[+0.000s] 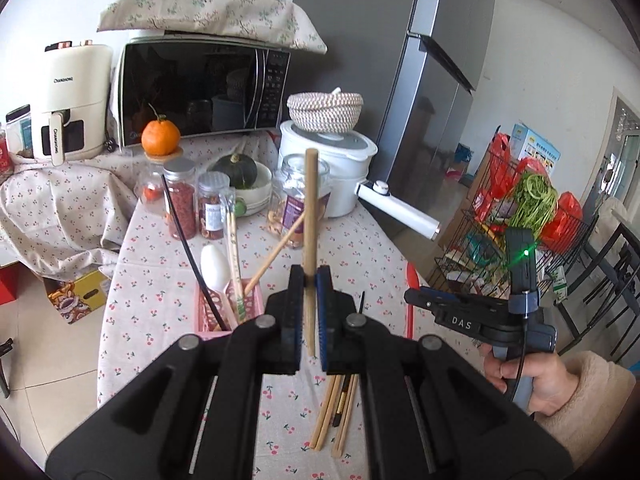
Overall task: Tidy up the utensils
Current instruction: 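Carry the wooden chopstick with left tool while right tool carries the red spoon into the pink basket, then move both tools back down to the loose chopsticks on the table, then grasp a wooden chopstick with right tool while left tool grasps another wooden chopstick, then lift both held wooden chopsticks up over the pink basket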
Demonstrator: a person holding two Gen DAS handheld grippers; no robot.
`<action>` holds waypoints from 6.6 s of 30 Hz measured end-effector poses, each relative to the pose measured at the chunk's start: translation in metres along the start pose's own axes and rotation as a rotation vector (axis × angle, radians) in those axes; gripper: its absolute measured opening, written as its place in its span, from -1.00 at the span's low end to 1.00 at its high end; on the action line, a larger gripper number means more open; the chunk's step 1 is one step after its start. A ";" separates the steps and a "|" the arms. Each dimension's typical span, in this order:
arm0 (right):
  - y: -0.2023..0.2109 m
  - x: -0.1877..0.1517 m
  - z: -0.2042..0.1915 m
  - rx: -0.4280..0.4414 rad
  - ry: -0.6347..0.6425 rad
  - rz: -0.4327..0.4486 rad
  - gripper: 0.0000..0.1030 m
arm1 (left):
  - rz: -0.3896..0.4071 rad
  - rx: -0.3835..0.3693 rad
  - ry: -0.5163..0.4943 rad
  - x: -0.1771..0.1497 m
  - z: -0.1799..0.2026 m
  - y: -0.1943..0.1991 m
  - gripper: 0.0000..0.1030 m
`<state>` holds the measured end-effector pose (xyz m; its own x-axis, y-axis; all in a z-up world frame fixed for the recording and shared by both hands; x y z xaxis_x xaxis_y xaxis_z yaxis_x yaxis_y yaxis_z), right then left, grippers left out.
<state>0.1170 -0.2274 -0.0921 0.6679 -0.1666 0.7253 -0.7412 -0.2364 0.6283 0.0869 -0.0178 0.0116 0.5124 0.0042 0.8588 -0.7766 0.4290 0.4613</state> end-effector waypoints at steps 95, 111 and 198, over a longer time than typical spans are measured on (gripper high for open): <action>-0.048 -0.034 0.007 -0.223 0.115 -0.210 0.49 | -0.436 0.194 -0.026 -0.121 -0.025 -0.077 0.85; -0.100 -0.072 0.034 -0.268 0.088 -0.439 0.49 | -0.524 0.206 -0.040 -0.142 -0.022 -0.096 0.85; 0.046 0.004 -0.003 0.125 0.065 -0.026 -0.84 | -0.204 0.025 -0.141 -0.051 0.052 -0.072 -0.86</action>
<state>0.0852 -0.2360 -0.0592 0.6778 -0.0972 0.7288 -0.7071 -0.3576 0.6100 0.0973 -0.0956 -0.0542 0.6051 -0.2068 0.7688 -0.6720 0.3853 0.6325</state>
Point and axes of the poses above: each gripper's, at about its wrist camera, not at the fingertips, and y roughly against the way its jaws point, z to its right, x to its top, the point moved 8 cm from there along -y, roughly the way its jaws point, and after that the axes turned 3 degrees about z, right-handed, at the moved point
